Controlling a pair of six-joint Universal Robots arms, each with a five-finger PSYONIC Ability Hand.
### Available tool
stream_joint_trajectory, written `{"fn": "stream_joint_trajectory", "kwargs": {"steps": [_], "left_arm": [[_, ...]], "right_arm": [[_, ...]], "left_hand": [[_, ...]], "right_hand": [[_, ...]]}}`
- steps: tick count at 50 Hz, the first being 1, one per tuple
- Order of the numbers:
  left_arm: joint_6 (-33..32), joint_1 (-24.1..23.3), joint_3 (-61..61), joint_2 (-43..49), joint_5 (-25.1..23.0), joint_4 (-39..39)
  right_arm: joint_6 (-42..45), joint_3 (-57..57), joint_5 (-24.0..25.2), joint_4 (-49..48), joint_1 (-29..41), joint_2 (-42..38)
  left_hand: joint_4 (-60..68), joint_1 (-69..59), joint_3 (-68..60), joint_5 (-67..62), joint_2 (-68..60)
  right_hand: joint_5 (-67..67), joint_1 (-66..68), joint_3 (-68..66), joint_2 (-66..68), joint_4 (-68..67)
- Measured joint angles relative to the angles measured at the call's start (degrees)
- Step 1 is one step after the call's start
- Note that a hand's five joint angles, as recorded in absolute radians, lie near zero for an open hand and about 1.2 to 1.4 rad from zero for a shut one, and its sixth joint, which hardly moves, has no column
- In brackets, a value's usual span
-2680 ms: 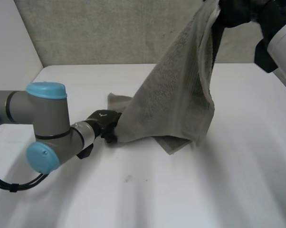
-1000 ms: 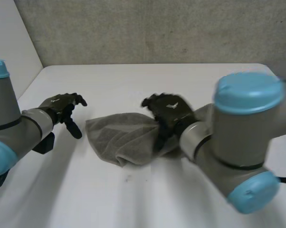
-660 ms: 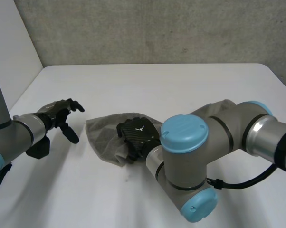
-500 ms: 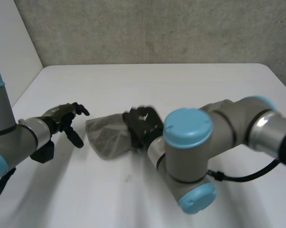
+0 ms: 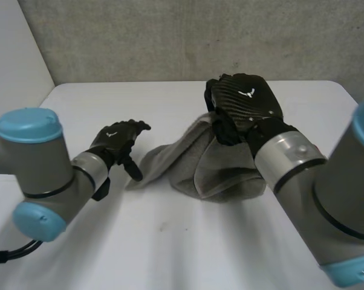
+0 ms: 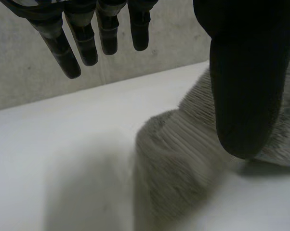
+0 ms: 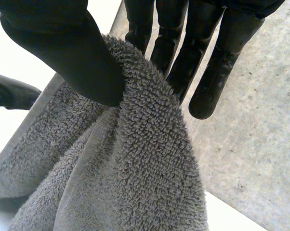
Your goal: Fold the towel.
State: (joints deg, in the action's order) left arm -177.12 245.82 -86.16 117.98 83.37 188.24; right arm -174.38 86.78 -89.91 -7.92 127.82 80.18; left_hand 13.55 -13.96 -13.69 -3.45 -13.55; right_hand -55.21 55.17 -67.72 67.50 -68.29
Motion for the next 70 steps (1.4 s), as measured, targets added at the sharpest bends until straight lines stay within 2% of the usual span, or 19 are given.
{"fn": "stream_joint_trajectory", "kwargs": {"steps": [6,20,29,34,38,47,57,66,67,68,69,70], "left_arm": [[0.3,-3.39,3.65,3.38,3.21,1.49],[0.56,-10.33,2.85,3.5,4.1,-1.89],[0.36,-10.63,0.02,0.95,7.05,-2.74],[0.55,-10.73,-2.0,-0.15,11.74,-2.96],[0.74,-11.11,-3.08,-0.21,13.67,-3.24],[2.5,-14.25,-2.39,1.53,14.14,-3.47],[7.45,-17.59,6.48,9.75,14.05,-4.74],[9.79,-17.41,14.83,15.93,15.34,-5.87],[9.94,-17.34,15.58,16.4,15.98,-5.85],[10.1,-17.17,16.52,16.93,17.16,-5.82],[10.16,-17.05,17.03,17.19,18.01,-5.78],[10.21,-16.92,17.45,17.37,18.77,-5.75]], "right_arm": [[-0.6,3.43,1.63,0.15,-2.4,3.49],[-0.9,3.88,2.48,0.04,-5.93,3.57],[-0.8,4.28,2.69,-0.12,-7.38,2.89],[-0.8,4.42,2.67,-0.47,-7.48,2.37],[-0.87,4.44,2.62,-0.56,-7.42,2.3],[-1.57,4.31,2.55,-0.61,-7.25,2.42],[-2.16,4.18,2.41,-0.55,-7.03,2.53],[-3.01,4.11,2.37,-0.47,-7.16,3.01],[-3.16,4.1,2.38,-0.45,-7.19,3.1],[-3.5,4.09,2.4,-0.37,-7.25,3.32],[-3.68,4.09,2.42,-0.31,-7.28,3.45],[-3.81,4.09,2.44,-0.27,-7.31,3.55]], "left_hand": [[-0.1,0.22,0.0,0.08,0.14],[-0.55,0.72,0.58,0.5,0.51],[-0.6,0.73,0.58,0.56,0.64],[-0.6,0.73,0.58,0.56,0.63],[-0.5,0.73,0.55,0.4,0.5],[1.26,-0.95,-1.14,-1.44,-1.31],[2.34,-1.99,-2.24,-2.54,-2.39],[17.14,-17.71,-18.0,-17.17,-18.12],[34.18,-34.46,-33.78,-33.6,-35.56],[41.41,-42.34,-41.12,-41.35,-41.4],[41.41,-42.34,-41.12,-41.35,-41.4],[46.6,-46.73,-46.29,-46.49,-46.59]], "right_hand": [[-0.02,0.0,0.0,0.0,0.0],[-0.18,0.0,0.0,0.0,0.0],[-0.19,0.0,-0.13,0.0,0.0],[-0.19,0.0,-0.13,0.0,0.0],[-0.19,0.0,-0.13,0.01,0.0],[-0.21,0.0,-0.13,0.0,0.0],[-0.21,0.0,-0.13,0.0,-0.01],[-0.22,0.0,-0.13,0.01,-0.01],[-0.22,0.0,-0.13,0.0,-0.01],[-0.22,0.0,-0.13,0.0,-0.01],[-0.22,0.0,-0.13,0.0,-0.01],[-0.22,0.0,-0.13,0.0,-0.01]]}}
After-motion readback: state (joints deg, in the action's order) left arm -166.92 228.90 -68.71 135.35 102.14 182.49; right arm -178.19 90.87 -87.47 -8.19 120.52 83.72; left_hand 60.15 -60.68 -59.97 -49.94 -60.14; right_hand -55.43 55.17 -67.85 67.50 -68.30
